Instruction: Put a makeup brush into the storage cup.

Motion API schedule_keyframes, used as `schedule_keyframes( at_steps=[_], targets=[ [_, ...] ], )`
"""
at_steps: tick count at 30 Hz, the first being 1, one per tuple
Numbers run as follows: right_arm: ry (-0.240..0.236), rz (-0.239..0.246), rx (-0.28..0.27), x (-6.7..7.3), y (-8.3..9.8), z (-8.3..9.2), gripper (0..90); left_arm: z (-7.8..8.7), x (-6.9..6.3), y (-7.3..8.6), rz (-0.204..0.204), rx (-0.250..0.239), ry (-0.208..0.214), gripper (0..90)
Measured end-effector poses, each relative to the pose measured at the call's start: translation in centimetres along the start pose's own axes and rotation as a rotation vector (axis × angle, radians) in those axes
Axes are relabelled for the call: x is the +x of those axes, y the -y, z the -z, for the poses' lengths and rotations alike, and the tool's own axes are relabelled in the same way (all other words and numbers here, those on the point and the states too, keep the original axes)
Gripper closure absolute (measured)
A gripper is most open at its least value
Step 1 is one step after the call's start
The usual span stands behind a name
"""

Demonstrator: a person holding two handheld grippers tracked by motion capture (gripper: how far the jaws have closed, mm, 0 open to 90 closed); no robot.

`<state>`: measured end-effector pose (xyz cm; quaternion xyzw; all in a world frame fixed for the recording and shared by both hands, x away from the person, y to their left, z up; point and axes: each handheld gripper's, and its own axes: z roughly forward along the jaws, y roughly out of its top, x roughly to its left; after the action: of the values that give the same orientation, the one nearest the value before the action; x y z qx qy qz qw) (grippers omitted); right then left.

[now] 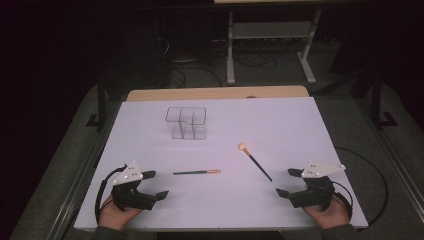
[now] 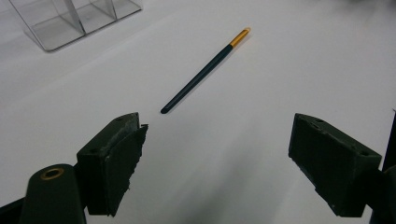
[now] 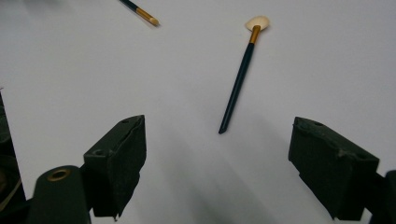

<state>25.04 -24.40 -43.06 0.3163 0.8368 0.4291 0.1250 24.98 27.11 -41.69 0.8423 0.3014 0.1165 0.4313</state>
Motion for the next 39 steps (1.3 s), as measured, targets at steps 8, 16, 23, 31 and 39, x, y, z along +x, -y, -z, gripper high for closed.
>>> schedule_keyframes(
  at_steps=[8, 16, 23, 31, 39],
  targets=[
    [0.003, -0.008, -0.002, -0.1, 0.0, 0.0, 18.5, 0.0, 0.1, 0.1, 0.006, 0.004, 0.002, 16.8],
    [0.0, 0.002, 0.001, -0.2, -0.1, -0.1, 18.5, 0.3, 0.0, -0.1, -0.009, 0.009, 0.002, 16.9],
    [0.002, -0.002, -0.012, -0.5, -0.1, 0.3, 18.2, 0.4, -0.6, -0.8, -0.031, 0.017, 0.018, 16.9],
    [0.005, -0.007, -0.019, -0.4, -0.2, 0.5, 17.2, 0.4, -0.6, -1.6, -0.047, 0.022, 0.038, 17.0],
    [-0.006, 0.012, -0.004, -0.3, -0.4, 0.2, 17.2, 0.0, -0.7, -3.1, -0.095, 0.052, 0.054, 19.9]
  ],
)
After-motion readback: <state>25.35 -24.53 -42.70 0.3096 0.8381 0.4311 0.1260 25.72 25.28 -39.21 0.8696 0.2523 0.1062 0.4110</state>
